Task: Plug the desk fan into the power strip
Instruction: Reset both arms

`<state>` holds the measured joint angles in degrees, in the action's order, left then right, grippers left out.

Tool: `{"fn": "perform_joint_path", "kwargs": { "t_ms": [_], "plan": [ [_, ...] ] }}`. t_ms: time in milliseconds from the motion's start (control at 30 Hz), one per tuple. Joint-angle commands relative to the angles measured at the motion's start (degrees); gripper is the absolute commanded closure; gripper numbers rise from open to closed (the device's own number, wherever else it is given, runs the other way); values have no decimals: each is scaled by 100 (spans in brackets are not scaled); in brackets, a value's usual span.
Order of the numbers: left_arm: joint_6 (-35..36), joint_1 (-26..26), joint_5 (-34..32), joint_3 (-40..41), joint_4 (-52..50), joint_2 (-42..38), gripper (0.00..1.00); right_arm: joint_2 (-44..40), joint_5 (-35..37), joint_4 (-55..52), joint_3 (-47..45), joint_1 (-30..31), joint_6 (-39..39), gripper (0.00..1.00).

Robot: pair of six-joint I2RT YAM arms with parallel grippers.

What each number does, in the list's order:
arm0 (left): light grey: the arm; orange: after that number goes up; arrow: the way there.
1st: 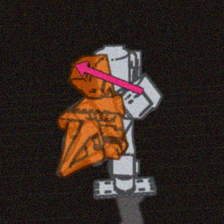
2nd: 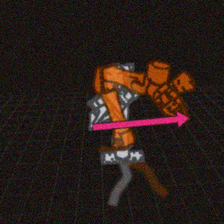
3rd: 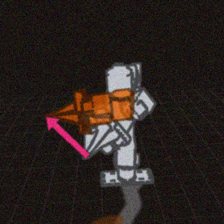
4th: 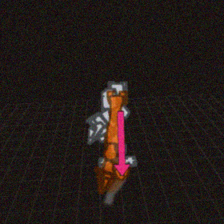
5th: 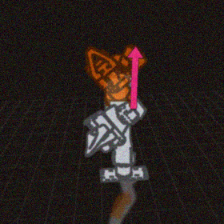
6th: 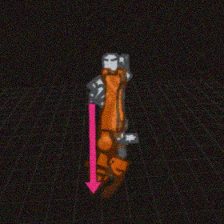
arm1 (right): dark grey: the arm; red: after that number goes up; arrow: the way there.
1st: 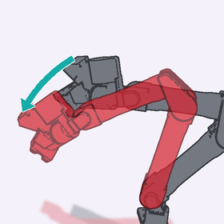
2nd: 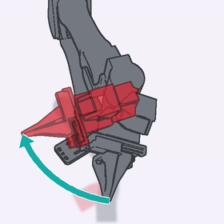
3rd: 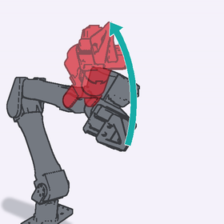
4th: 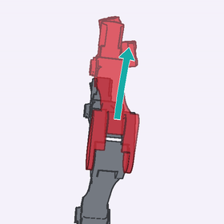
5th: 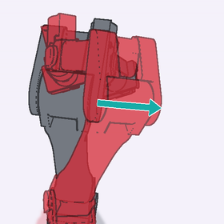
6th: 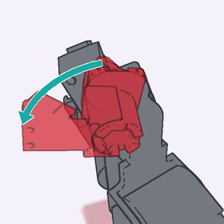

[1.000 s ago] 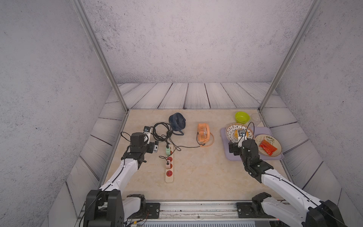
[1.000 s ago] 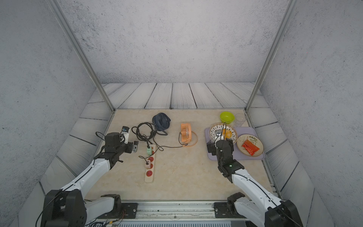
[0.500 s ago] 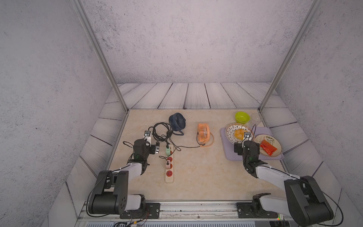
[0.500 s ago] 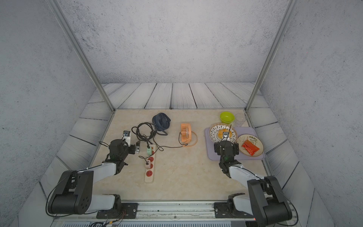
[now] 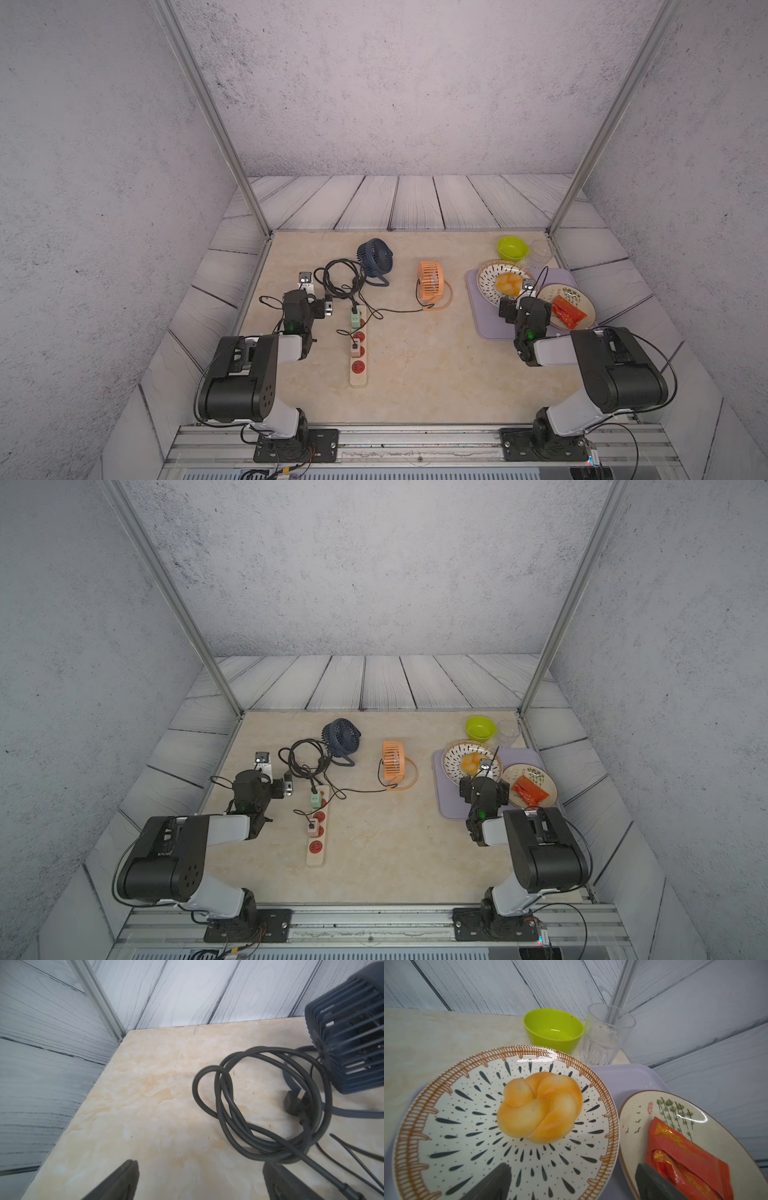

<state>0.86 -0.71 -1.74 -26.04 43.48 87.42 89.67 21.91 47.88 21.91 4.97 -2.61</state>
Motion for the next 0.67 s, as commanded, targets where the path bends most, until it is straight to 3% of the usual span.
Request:
{"fn": "perform_joint_path", "kwargs": {
  "t_ms": [0,100,633],
  "plan": [
    [-183,71,-76,-108,-129,30,0,-105,-222,-69,239,-143,-282,1],
    [-173,71,-81,-103,-130,25,0,74,-216,527,70,-150,-220,1],
    [-174,71,-81,-103,-138,21,0,61,-249,397,123,-154,-227,1]
  ]
}}
